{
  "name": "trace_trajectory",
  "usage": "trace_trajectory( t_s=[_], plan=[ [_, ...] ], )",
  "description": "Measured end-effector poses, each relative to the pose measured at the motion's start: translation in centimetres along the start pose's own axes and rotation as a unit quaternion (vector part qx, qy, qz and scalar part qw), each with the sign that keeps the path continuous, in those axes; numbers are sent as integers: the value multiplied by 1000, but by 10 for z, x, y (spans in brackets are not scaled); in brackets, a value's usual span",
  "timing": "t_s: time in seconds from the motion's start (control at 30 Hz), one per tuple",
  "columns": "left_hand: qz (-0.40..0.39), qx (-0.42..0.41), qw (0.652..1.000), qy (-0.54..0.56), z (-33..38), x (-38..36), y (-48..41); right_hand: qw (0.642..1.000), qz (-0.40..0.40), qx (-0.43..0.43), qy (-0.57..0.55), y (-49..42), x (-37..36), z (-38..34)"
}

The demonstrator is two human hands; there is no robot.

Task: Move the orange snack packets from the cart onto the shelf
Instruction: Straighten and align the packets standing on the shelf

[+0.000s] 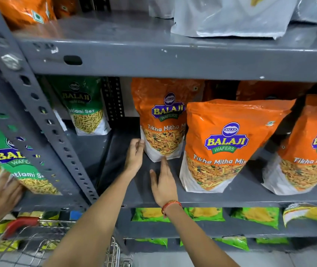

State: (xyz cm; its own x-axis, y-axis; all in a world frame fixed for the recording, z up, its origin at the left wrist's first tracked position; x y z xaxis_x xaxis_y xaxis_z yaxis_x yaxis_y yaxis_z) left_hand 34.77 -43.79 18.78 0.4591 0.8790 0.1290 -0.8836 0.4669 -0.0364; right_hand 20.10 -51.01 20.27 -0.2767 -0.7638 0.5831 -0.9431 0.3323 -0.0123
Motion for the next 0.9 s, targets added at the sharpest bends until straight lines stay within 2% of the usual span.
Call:
trace_trajectory(
  t_s=[0.07, 0.13, 0.23, 0.27, 0.33, 0.4, 0.47, 0.53, 0.57, 0.63, 0.7, 0.9],
  plan=[
    [-9, 23, 1000, 19, 0, -3, 5, 1000, 3, 11, -23, 12, 7, -5],
    [24, 9, 999, 26, 7, -3, 21, 998, 38, 52, -15, 36, 24, -12],
    [108, -57, 991, 49, 20, -2, 67, 969, 214, 111, 50, 91, 77, -12],
    [101, -80, 991, 46, 27, -9, 80, 955, 274, 111, 41, 109, 99, -3],
    [27, -106, 993, 35, 39, -30, 91, 937, 339, 81, -22, 121, 140, 22],
    [-88, -92, 991, 33, 48, -60, 89, 941, 314, 27, -120, 110, 168, 54],
    [-211, -48, 976, 31, 50, -95, 87, 954, 220, 8, -204, 87, 178, 67],
    [-292, -22, 956, 13, 48, -123, 90, 966, 135, -1, -223, 69, 171, 66],
    [-303, -16, 953, 5, 46, -131, 91, 970, 118, -11, -212, 66, 167, 67],
    [-270, -10, 963, 2, 41, -127, 92, 976, 103, -21, -190, 63, 157, 67],
    [-229, -17, 973, 10, 37, -109, 94, 980, 90, -11, -180, 63, 143, 62],
    [-173, -35, 984, 1, 36, -46, 111, 978, 33, 18, -204, 54, 94, 31]
  ],
)
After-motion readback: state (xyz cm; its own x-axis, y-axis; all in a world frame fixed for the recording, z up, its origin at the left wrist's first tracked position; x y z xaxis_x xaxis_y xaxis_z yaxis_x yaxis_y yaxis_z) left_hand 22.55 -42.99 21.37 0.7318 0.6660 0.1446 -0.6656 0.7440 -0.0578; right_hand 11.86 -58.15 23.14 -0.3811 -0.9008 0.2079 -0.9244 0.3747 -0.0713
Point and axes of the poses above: each hand's wrist, its own y-axis away from the middle knuckle, its own x-axis out of the back of the hand, z = x × y, the point moved 10 cm from there along -y, towards the middle knuckle, and after that the axes turned 12 degrees about -z, right-handed, at the moved point
